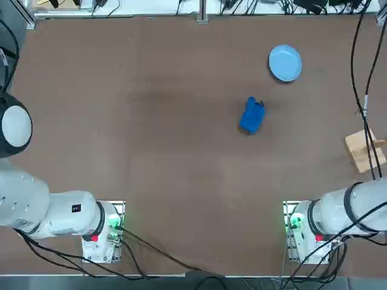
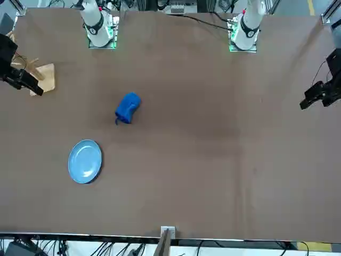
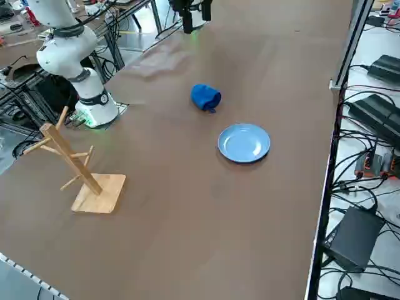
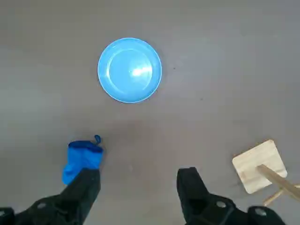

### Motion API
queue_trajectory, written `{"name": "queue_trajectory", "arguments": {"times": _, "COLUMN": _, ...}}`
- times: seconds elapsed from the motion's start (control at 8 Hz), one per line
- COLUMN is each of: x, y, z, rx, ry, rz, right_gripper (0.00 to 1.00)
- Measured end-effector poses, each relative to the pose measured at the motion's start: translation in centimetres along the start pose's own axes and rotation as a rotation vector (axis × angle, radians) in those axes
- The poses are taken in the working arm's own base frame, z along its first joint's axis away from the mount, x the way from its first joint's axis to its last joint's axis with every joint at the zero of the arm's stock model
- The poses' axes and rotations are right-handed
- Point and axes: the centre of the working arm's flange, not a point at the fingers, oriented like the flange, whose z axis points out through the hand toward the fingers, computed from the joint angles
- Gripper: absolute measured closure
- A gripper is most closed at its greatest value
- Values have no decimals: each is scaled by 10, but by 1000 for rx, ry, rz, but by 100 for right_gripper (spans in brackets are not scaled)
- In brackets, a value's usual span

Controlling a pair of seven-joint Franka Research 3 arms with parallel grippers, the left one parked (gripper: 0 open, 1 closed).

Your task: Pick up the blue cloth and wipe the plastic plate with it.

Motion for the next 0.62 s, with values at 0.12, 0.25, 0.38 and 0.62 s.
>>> {"name": "queue_trajectory", "arguments": {"times": 0.12, "x": 0, "y": 0, "z": 0, "rx": 0, "ry": 0, "rz": 0, "right_gripper": 0}}
{"name": "queue_trajectory", "arguments": {"times": 0.25, "x": 0, "y": -1, "z": 0, "rx": 0, "ry": 0, "rz": -1, "right_gripper": 0}}
{"name": "queue_trajectory", "arguments": {"times": 0.38, "x": 0, "y": -1, "z": 0, "rx": 1, "ry": 2, "rz": -2, "right_gripper": 0}}
{"name": "queue_trajectory", "arguments": {"times": 0.62, "x": 5, "y": -2, "z": 2, "rx": 8, "ry": 34, "rz": -3, "right_gripper": 0}}
